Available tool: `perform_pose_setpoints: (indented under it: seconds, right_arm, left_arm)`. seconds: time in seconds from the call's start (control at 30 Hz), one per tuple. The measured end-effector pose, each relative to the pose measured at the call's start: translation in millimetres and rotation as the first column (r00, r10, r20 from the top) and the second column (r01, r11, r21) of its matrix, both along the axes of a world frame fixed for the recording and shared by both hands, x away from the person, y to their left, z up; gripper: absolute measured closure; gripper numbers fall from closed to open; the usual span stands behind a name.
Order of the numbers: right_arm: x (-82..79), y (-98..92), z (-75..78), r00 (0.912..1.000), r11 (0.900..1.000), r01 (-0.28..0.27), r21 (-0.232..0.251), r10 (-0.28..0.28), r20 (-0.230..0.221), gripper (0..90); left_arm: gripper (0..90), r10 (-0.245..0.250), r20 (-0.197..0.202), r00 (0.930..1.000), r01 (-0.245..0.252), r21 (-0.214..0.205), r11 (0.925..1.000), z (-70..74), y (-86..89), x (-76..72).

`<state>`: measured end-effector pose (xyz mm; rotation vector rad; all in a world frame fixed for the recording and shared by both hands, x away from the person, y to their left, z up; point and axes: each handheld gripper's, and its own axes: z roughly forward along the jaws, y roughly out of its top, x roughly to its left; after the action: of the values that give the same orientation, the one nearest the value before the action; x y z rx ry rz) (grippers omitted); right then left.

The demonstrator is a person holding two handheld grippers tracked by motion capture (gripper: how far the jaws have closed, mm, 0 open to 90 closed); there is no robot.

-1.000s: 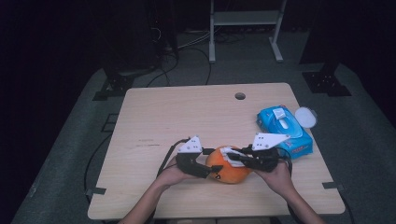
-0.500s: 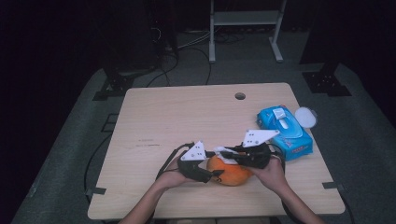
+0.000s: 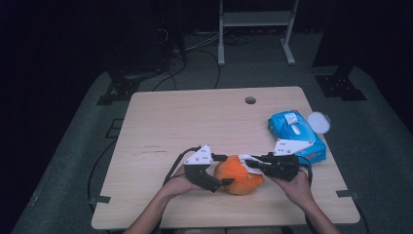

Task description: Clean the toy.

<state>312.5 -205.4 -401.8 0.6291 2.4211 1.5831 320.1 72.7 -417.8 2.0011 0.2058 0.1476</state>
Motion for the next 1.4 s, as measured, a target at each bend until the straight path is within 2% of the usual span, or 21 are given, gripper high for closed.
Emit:
perform_pose_setpoints:
  seconds: [0.03,0.07,0.13,0.27,0.47,0.6,0.73,0.93,1.1,1.2,1.4]
  right_arm:
    - [0.6,3.6,0.8,1.0000,1.0000,-0.002,0.000,0.002,0.001,80.9]
    - [1.3,7.3,1.7,0.9999,1.0000,-0.006,-0.003,0.006,0.008,80.9]
    - [2.7,12.9,3.0,0.9998,0.9999,-0.012,-0.004,0.012,0.017,80.7]
    - [4.2,17.5,3.3,0.9998,0.9997,-0.021,0.009,0.021,0.005,80.7]
    - [0.8,-2.5,-6.2,0.9992,0.9994,0.006,0.035,-0.005,-0.039,80.7]
    - [-4.7,-22.9,-16.3,0.9960,0.9982,0.039,0.046,-0.035,-0.083,80.7]
    - [-5.9,-29.5,-22.5,0.9924,0.9976,0.047,0.050,-0.041,-0.116,80.7]
    - [9.2,-23.1,-19.9,0.9915,0.9957,0.059,0.072,-0.050,-0.121,80.6]
    - [21.3,-14.7,-17.6,0.9915,0.9952,0.054,0.081,-0.044,-0.123,80.6]
    - [19.2,-13.2,-15.8,0.9921,0.9952,0.050,0.084,-0.040,-0.119,80.7]
    - [4.3,-12.4,-9.6,0.9952,0.9959,0.022,0.088,-0.014,-0.097,80.7]
  left_arm:
    - [25.6,0.007,0.014,0.9999,-0.007,0.025,0.9997,-2.1,-0.6,0.3]
    - [28.6,0.013,0.014,0.9998,-0.013,0.032,0.9994,-3.7,0.3,1.2]
    - [32.8,0.034,-0.024,0.9991,-0.033,0.026,0.9991,-7.1,6.6,6.2]
    - [35.7,0.068,-0.066,0.9955,-0.066,0.032,0.9973,-11.7,17.6,13.6]
    - [35.8,0.093,-0.114,0.9891,-0.092,0.016,0.9957,-16.7,26.2,20.1]
    - [35.8,0.095,-0.119,0.9883,-0.094,0.010,0.9955,-17.8,26.8,22.2]
    - [36.3,0.083,-0.104,0.9911,-0.083,0.008,0.9965,-17.7,24.2,20.5]
    - [36.3,0.048,-0.079,0.9958,-0.046,0.016,0.9988,-15.4,20.4,15.4]
    - [36.2,0.056,-0.086,0.9948,-0.055,0.014,0.9984,-16.4,21.5,15.5]
    - [36.2,0.059,-0.091,0.9941,-0.058,0.012,0.9982,-16.8,22.2,16.1]
    - [36.2,0.082,-0.103,0.9913,-0.081,0.011,0.9966,-16.5,19.8,17.1]
